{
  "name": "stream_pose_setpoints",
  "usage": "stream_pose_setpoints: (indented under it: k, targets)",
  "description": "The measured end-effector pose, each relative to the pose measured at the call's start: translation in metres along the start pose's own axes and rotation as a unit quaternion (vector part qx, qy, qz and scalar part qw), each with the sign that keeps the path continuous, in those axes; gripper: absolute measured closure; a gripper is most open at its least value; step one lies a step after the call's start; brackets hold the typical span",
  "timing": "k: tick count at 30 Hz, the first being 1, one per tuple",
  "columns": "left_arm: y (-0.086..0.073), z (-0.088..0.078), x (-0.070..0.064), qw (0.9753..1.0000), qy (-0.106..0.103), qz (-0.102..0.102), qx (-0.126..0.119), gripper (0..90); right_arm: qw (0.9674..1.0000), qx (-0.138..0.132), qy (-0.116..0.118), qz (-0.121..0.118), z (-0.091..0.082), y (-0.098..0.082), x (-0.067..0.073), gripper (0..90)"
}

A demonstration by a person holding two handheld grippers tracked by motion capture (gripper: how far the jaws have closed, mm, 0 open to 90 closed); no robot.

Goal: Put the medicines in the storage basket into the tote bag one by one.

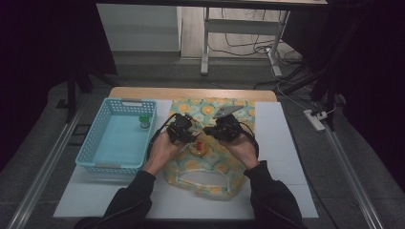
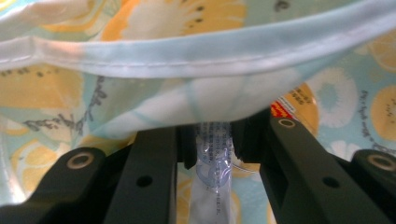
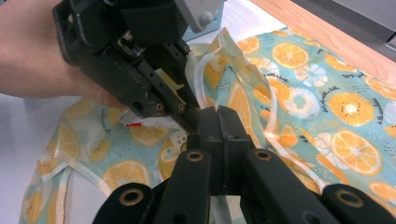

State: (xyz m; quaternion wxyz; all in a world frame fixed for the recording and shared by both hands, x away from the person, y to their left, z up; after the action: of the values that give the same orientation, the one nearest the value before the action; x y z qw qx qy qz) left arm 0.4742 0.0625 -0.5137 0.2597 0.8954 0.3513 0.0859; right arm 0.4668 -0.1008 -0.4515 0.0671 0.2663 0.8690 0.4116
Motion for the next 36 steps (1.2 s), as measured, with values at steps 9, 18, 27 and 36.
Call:
stream_pose_setpoints:
  k: [9, 18, 27, 36]
  targets:
    - [-0.003, 0.006, 0.006, 0.9999, 0.004, -0.014, 0.002, 72.1, 1.0, 0.003, -0.001, -0.003, 0.003, -0.001, 0.002, 90.0]
    - [-0.002, 0.001, 0.005, 0.9999, 0.003, -0.012, -0.007, 66.0, 1.0, 0.0, 0.0, -0.005, 0.002, 0.0, 0.002, 90.0]
    - [-0.006, -0.008, -0.001, 0.9998, -0.011, -0.006, -0.018, 56.6, 1.0, -0.003, -0.001, -0.004, 0.001, 0.0, 0.001, 90.0]
    - [-0.013, -0.021, -0.008, 0.9986, -0.034, 0.012, -0.038, 40.7, 1.0, -0.005, 0.001, -0.006, 0.0, 0.0, 0.001, 90.0]
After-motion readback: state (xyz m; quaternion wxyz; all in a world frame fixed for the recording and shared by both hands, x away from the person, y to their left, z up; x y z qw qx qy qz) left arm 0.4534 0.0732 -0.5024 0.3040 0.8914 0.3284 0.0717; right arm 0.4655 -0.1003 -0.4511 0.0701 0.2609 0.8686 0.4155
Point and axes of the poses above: each handheld gripper's, and its own axes: z roughly forward along the jaws, y roughly out of its top, x roughly to its left, the point moved 3 cm from there along z, roughly forward along the jaws, and after that the axes turned 9 degrees about z, right-handed, at the moved point
